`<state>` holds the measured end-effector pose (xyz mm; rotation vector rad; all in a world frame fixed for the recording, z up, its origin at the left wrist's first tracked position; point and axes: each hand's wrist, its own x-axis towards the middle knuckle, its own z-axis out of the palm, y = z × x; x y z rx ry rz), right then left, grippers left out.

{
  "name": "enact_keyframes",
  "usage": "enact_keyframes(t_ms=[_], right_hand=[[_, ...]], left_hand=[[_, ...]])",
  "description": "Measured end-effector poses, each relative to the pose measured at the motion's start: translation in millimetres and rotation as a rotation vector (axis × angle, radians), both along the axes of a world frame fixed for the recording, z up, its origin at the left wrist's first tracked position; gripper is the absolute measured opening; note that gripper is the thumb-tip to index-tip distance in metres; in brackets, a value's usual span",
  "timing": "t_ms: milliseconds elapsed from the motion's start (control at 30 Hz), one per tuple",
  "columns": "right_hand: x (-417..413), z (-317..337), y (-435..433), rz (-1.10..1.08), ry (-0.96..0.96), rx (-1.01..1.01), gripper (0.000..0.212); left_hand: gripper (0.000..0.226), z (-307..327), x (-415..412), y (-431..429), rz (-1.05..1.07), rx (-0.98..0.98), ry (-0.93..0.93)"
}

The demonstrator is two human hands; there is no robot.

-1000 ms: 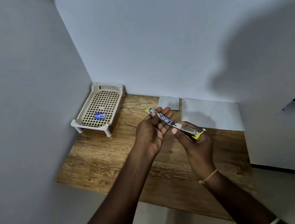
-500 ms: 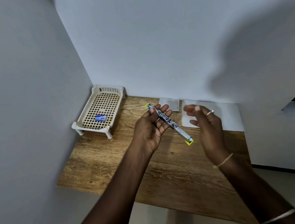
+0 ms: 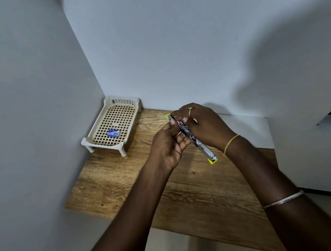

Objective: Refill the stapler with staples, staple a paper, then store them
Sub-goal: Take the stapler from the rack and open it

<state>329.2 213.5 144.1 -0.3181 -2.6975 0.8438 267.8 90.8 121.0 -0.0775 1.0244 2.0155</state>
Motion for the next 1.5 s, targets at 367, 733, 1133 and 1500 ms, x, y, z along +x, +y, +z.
enact_keyframes(t_ms=[367, 733, 1133, 1500], right_hand=[[-1.6, -0.5, -1.7, -0.028, 0.034, -0.036, 0.041], [0.4, 6.6, -1.1, -0.037, -0.058, -0.031, 0.011], [1.9, 6.4, -0.1, -0.065, -0.093, 0.036, 0.006], [37.1, -5.9, -13.3, -0.086, 0.089, 0.089, 0.017]], left_hand=[[0.022, 0.6, -1.3, -1.4, -0.084, -0.058, -0.039], [0.020, 0.6, -7.9, 0.7, -0.061, -0.098, -0.069], [0.021, -0.1, -5.6, 6.1, -0.107, -0.171, -0.001], [0.018, -6.4, -24.6, -2.6, -0.026, -0.132, 0.015]])
